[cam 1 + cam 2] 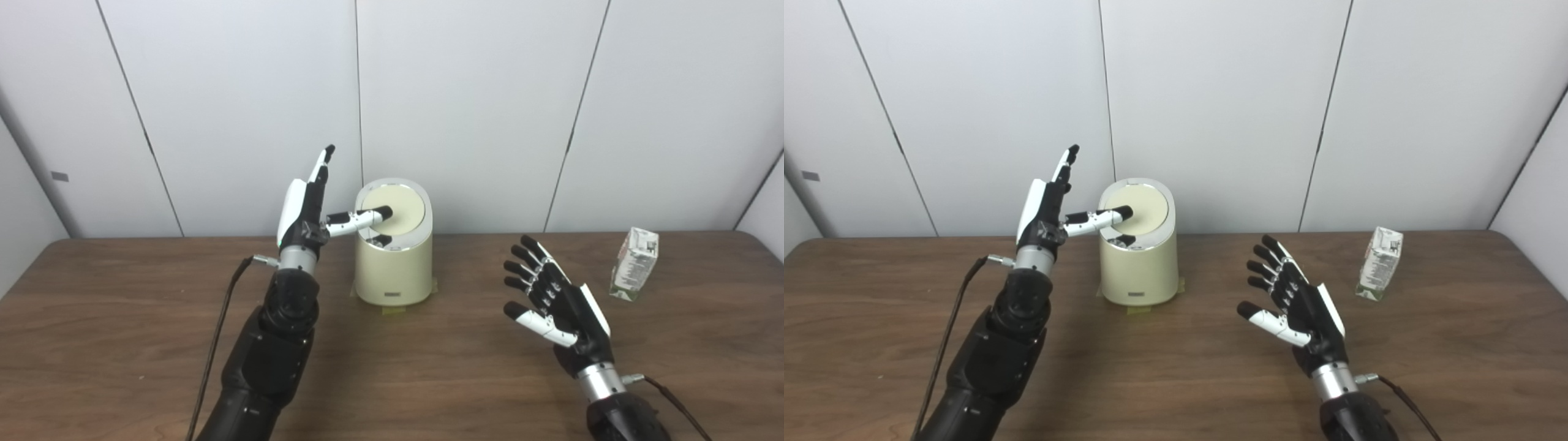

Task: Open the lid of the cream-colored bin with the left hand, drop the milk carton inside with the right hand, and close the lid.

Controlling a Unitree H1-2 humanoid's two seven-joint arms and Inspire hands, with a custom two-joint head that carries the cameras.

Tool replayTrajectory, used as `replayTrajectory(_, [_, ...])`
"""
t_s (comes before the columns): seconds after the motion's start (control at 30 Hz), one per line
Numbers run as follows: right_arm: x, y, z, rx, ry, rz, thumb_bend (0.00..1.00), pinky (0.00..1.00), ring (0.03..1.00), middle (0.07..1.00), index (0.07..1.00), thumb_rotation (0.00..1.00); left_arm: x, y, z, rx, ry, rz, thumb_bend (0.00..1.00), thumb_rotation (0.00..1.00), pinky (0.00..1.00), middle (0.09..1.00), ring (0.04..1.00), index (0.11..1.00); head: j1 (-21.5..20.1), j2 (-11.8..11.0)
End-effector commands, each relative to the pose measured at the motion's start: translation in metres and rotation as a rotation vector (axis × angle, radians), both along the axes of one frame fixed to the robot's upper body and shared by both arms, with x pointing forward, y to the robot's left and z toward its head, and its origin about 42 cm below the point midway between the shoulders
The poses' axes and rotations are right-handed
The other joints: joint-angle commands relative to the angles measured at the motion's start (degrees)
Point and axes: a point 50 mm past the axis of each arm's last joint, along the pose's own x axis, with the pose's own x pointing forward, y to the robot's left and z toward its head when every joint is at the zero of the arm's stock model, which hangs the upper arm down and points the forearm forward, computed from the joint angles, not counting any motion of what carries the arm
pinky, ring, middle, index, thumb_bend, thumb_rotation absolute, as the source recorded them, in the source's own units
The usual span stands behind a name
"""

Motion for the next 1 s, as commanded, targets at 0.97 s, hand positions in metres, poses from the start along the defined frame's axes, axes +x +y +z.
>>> replayTrajectory(0.97, [0.000, 0.013, 0.016, 0.001, -0.073, -0.016, 0.71, 0.79, 0.840, 0.902, 0.927, 0.38, 0.021, -0.025, 0.055, 0.567, -0.103, 0.101, 1.00, 0.21, 1.00, 1.000, 1.000, 1.000, -1.76, 1.44])
